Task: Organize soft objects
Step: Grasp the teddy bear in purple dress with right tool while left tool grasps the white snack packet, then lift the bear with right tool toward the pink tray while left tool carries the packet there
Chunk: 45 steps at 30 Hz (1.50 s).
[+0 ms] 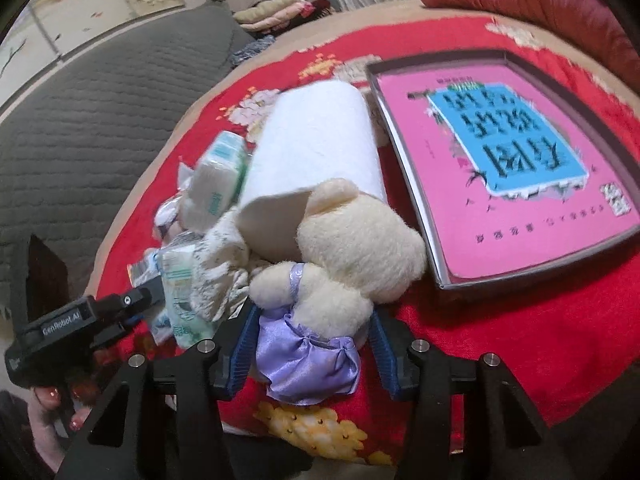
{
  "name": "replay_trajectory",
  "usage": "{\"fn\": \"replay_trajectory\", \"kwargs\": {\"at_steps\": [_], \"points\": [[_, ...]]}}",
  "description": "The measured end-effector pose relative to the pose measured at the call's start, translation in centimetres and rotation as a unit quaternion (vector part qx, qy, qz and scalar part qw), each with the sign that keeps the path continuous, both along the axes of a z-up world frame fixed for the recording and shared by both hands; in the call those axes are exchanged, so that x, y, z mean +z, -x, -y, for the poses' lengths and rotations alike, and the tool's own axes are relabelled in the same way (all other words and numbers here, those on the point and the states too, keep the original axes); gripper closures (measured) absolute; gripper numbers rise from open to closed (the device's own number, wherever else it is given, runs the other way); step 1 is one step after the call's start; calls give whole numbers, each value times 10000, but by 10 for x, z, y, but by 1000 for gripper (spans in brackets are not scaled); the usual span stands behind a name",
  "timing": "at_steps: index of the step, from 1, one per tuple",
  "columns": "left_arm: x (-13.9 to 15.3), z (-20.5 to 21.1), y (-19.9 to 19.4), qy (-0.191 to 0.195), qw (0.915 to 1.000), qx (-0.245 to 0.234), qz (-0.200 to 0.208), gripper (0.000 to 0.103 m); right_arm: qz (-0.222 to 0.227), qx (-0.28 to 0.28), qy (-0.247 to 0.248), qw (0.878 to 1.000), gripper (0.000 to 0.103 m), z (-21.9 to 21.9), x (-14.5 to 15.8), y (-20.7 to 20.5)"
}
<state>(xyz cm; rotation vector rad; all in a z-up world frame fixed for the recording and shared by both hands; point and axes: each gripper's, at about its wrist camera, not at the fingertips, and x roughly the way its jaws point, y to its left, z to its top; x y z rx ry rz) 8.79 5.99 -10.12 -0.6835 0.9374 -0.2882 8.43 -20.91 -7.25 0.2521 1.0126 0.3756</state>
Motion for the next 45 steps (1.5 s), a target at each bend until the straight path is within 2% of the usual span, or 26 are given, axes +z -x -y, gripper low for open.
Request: {"fn": "replay_trajectory", "kwargs": {"at_steps": [7,24,29,33,45], "points": [[25,7,15,-567,9980,-39,293,87,33,-59,-105,9999,50,10,7,6],[82,-2,43,-517,9906,316,1227,89,939,-85,308,9951,50,15,44,21],[88,1,46,-732,9887,372,1254,89,1043,-29,366,9939,50,13,48,23],[90,1,48,-730,9888,370,1251,89,1203,-76,425,9918,50,16,54,25],[122,32,57,-884,9818,110,1679,89,1798,-247,782,9803,50,29,77,34]]}}
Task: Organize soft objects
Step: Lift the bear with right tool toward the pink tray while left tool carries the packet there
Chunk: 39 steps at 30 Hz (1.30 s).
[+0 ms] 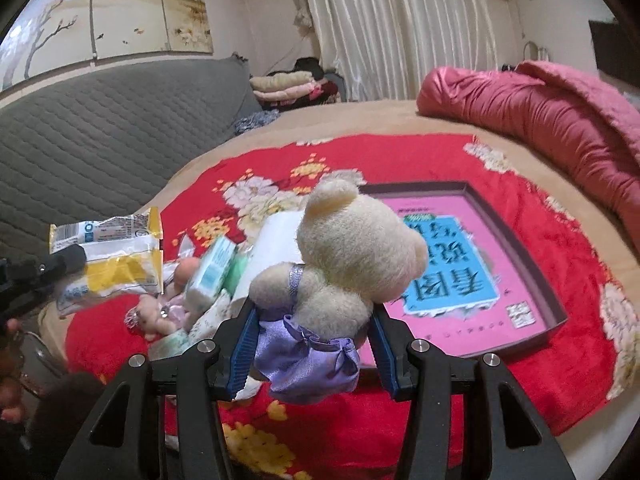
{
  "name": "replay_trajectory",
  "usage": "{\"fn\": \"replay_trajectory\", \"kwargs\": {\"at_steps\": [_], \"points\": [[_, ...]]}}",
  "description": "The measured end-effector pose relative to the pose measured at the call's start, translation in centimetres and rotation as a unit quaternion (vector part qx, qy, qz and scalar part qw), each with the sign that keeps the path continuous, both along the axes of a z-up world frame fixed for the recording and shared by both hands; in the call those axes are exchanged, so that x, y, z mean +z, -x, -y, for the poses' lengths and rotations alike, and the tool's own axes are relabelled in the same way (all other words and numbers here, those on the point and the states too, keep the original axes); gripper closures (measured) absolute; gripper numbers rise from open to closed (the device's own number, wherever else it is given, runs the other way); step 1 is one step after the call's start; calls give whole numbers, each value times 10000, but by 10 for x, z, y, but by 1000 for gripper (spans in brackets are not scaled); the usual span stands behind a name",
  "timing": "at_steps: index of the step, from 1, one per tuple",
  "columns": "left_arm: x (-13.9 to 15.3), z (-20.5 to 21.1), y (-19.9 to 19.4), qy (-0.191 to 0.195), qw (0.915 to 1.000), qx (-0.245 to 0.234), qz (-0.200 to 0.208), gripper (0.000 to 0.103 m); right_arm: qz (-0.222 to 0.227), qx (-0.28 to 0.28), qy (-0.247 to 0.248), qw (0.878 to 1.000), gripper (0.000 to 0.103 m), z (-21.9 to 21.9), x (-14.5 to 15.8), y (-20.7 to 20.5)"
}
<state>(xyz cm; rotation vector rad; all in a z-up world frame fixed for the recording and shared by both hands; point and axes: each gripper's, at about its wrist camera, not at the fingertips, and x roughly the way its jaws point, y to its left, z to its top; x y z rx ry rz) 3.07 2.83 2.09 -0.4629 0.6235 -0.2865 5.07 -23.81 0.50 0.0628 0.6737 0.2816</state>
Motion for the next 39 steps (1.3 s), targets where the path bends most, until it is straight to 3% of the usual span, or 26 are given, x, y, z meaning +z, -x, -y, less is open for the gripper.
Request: {"fn": "replay_trajectory", "kwargs": {"at_steps": [12,23,33,39], "points": [[16,58,-20,79,9990,-442,73,89,219,-384,71,9990,50,28,4,-5],[19,137,-60,-52,9959,-904,44,89,346,-1286,153,9910,50,86,7,-12],[-7,193,-95,-110,9924,-1173,-341,89,384,-1637,146,9857,50,113,8,-16],[-39,208,-115,14,9880,-1258,-893,89,459,-1742,366,9830,50,116,10,-17]]}}
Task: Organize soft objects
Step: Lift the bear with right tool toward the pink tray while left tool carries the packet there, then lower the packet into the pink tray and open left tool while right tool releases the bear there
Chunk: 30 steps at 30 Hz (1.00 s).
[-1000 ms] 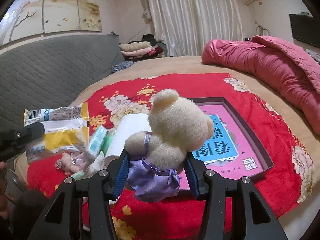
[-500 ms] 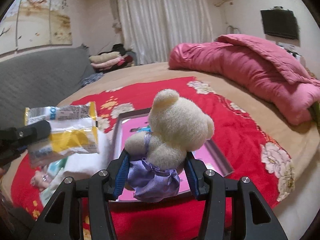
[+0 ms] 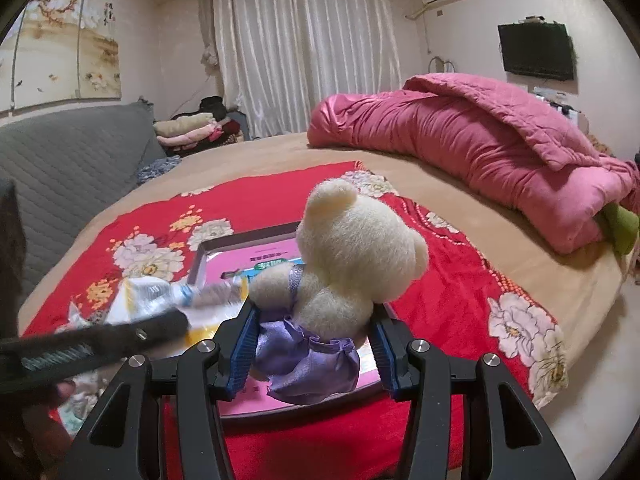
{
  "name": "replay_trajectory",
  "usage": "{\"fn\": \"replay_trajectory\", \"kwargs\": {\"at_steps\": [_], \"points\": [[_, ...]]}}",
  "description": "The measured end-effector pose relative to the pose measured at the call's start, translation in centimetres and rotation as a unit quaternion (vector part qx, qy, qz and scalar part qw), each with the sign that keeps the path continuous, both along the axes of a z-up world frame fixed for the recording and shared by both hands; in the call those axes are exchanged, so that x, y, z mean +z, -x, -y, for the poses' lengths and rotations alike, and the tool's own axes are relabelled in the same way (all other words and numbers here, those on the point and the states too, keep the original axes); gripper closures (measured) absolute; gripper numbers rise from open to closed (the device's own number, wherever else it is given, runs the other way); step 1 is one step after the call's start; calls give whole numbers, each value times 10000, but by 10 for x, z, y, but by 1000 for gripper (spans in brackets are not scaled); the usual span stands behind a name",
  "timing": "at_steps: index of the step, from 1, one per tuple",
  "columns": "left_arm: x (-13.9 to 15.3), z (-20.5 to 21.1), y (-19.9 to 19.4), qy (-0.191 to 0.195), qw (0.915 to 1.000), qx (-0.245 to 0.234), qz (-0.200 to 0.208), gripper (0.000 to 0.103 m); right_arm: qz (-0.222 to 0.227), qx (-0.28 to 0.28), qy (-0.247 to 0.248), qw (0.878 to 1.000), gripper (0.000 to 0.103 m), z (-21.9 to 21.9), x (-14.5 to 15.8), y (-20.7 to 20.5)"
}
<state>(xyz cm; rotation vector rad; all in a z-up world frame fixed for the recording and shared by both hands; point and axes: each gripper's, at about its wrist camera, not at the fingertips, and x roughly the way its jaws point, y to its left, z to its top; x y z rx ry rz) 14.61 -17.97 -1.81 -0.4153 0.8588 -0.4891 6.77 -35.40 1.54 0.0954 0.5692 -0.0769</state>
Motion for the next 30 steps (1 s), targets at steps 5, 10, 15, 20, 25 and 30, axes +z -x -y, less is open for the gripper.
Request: {"fn": "replay_trajectory", "kwargs": {"at_steps": [5,10,15,20,25,30], "points": [[-27,10,-11,-8,9988,-167,-455,89,-141,-49,-43,9999,50,7,-5,-5],[-43,16,-11,-182,9967,-246,-755,86,-268,75,342,9990,50,3,-6,-18],[-41,20,-8,-561,9958,-265,-680,81,-560,556,961,9922,50,-6,-16,-33],[-44,21,-9,-834,9934,-261,-739,79,-820,595,1122,9885,50,-5,-28,-44],[-48,19,-11,-911,9920,-351,-804,70,-1100,459,1009,9877,50,6,-38,-58],[-48,20,-11,-1078,9902,-375,-809,49,-1341,453,745,9871,50,16,-47,-68]]}}
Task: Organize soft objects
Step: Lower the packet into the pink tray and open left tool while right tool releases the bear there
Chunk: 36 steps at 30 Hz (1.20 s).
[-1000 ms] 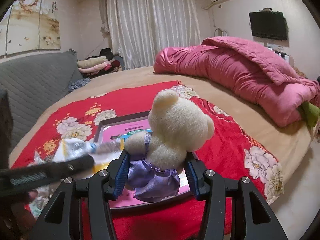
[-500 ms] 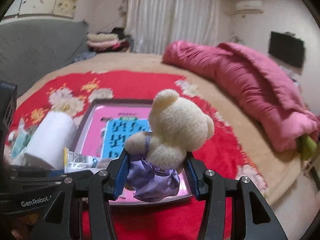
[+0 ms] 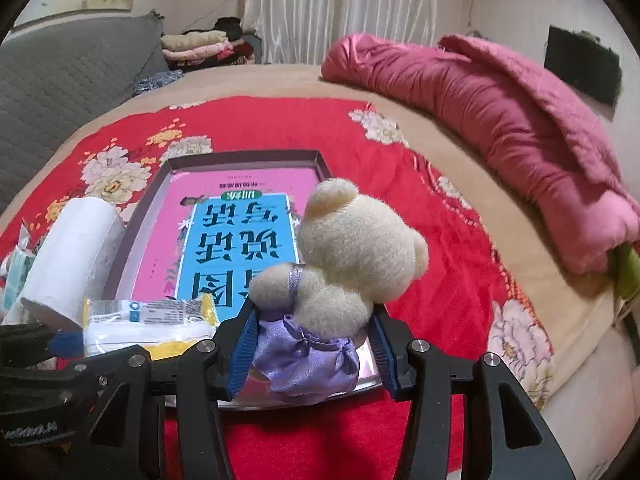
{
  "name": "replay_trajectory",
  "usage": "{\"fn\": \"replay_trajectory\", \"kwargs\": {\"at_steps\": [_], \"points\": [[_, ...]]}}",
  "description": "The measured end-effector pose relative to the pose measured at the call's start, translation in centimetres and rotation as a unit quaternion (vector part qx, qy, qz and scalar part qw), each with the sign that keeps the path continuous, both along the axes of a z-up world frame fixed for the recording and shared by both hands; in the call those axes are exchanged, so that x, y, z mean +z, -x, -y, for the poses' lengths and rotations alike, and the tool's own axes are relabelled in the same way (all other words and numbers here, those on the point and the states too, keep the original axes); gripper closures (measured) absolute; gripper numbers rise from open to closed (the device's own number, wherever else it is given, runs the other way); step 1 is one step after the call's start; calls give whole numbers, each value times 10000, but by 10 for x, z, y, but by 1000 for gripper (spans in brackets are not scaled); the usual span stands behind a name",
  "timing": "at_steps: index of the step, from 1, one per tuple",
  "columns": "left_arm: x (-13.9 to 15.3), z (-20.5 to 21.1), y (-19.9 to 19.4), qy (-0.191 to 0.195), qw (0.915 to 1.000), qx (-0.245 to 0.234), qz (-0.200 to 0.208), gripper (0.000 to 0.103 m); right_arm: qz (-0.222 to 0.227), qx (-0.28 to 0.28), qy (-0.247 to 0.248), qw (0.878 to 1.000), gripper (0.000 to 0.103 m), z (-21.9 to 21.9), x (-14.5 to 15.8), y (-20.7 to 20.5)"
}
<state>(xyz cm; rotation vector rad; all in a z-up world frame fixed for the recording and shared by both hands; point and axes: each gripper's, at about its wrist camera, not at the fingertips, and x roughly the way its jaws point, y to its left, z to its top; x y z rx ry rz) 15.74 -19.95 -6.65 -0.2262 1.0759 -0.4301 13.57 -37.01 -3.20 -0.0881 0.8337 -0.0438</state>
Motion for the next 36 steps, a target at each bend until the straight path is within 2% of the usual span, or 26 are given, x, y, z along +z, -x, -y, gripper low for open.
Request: {"fn": "replay_trajectory", "kwargs": {"at_steps": [10,17,24,28,32,36], "points": [[13,6,8,-187,9993,-227,246,43,-189,13,-238,9995,50,6,-7,-5],[23,-5,17,-126,9987,-121,474,43,-175,-6,-271,9995,50,7,-7,-5],[10,17,1,-562,9972,-211,438,43,-231,12,-352,9991,50,7,-9,-5],[3,30,-6,-839,9950,-278,471,43,-534,189,-458,9973,50,6,-16,-13],[2,34,-6,-1069,9920,-367,564,43,-859,415,-133,9954,50,-1,-26,-20],[3,37,-4,-1235,9893,-457,621,43,-1095,367,16,9933,49,-2,-36,-25]]}}
